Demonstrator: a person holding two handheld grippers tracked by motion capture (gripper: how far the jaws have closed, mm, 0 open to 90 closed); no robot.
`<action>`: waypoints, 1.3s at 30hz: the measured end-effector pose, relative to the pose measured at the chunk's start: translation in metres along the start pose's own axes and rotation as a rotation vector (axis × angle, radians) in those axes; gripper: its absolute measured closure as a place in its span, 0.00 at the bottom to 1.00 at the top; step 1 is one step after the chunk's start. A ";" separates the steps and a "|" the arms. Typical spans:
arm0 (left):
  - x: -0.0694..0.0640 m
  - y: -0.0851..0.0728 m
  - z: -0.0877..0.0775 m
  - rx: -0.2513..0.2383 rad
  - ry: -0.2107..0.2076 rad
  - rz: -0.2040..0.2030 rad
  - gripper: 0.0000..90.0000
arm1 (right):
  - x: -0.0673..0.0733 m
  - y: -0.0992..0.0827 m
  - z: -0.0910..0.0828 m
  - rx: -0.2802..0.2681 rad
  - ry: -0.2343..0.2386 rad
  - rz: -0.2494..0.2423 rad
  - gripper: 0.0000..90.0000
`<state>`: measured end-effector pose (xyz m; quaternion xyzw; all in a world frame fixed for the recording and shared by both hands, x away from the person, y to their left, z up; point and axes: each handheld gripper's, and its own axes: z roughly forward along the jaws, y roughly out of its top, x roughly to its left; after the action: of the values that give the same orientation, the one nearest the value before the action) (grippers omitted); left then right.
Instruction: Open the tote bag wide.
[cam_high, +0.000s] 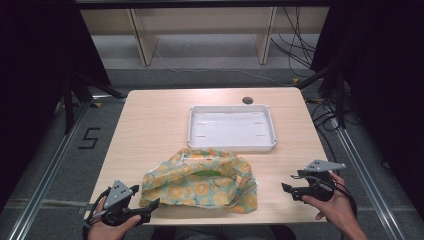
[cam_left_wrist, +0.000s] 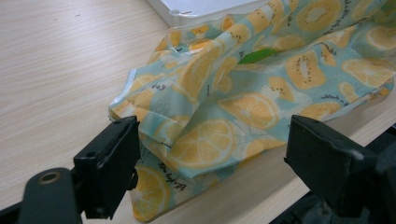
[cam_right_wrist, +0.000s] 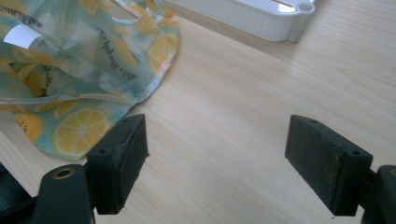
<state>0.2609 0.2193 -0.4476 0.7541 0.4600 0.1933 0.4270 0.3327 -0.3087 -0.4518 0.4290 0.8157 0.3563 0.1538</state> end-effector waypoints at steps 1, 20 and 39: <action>0.000 0.000 0.000 0.000 0.001 0.001 0.19 | 0.000 0.000 -0.001 0.000 -0.009 0.006 0.25; 0.001 0.001 -0.002 0.001 0.018 0.015 0.19 | 0.019 0.011 0.007 -0.037 0.076 -0.003 0.28; 0.002 0.000 -0.002 -0.003 0.024 0.010 0.20 | 0.065 0.034 0.037 -0.032 0.200 -0.201 0.31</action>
<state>0.2606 0.2223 -0.4465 0.7535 0.4610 0.2049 0.4216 0.3356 -0.2270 -0.4498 0.3048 0.8600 0.3931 0.1136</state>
